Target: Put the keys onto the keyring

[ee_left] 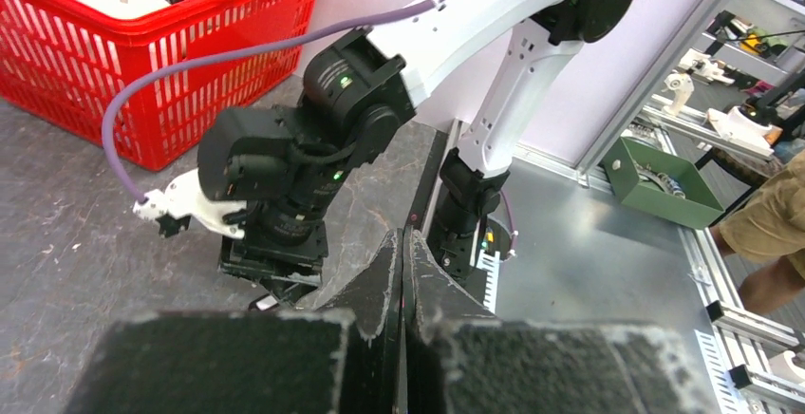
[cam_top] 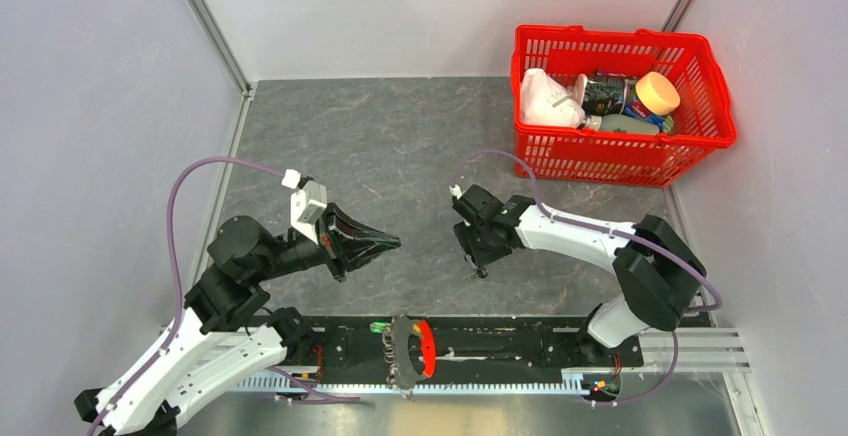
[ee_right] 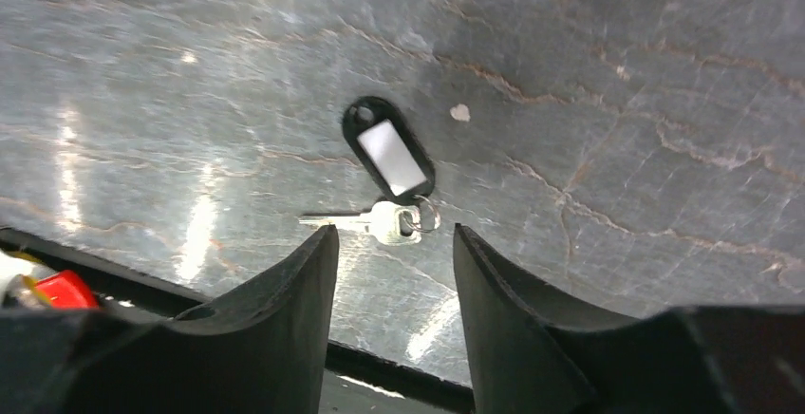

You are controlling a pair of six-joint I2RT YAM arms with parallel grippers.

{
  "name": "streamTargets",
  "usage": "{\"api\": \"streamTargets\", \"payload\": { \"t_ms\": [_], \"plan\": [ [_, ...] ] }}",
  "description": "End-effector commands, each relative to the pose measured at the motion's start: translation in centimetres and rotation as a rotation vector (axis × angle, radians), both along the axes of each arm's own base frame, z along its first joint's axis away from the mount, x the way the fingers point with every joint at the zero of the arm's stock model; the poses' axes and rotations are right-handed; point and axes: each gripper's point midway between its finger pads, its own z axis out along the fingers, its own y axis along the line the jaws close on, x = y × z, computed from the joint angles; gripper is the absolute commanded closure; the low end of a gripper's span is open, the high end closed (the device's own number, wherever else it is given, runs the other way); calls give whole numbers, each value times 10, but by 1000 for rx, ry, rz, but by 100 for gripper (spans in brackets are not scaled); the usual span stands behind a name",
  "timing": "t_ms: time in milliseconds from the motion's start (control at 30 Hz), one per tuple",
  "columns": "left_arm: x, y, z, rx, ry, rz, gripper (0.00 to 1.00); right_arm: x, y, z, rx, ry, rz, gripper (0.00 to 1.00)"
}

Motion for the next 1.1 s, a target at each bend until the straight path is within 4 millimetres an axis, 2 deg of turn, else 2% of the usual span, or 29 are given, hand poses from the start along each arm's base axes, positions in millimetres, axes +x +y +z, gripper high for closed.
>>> {"api": "streamTargets", "payload": {
  "t_ms": [0, 33, 133, 267, 367, 467, 700, 867, 1067],
  "plan": [
    [6, 7, -1, 10, -43, 59, 98, 26, 43, 60, 228, -160, 49, 42],
    [7, 8, -2, 12, -42, 65, 98, 23, 48, 68, 266, -163, 74, 41],
    [9, 10, -1, 8, -42, 85, 98, -2, 67, 87, 403, -86, 202, 40],
    [12, 12, -1, 6, -38, 108, 98, -46, 89, 100, 519, 29, 381, 39],
    [17, 15, -2, 7, -31, 141, 98, -88, 101, 96, 504, 62, 565, 38],
    [17, 16, -3, 5, -31, 150, 98, -115, 106, 86, 481, 82, 662, 38],
    [20, 20, -2, -10, -26, 178, 98, -153, 134, 85, 602, 45, 760, 35],
    [25, 25, -1, -28, -19, 223, 98, -177, 154, 68, 581, 32, 808, 34],
    [32, 31, -1, -46, -7, 278, 98, -195, 173, 51, 562, -184, 916, 34]
  ]
}}
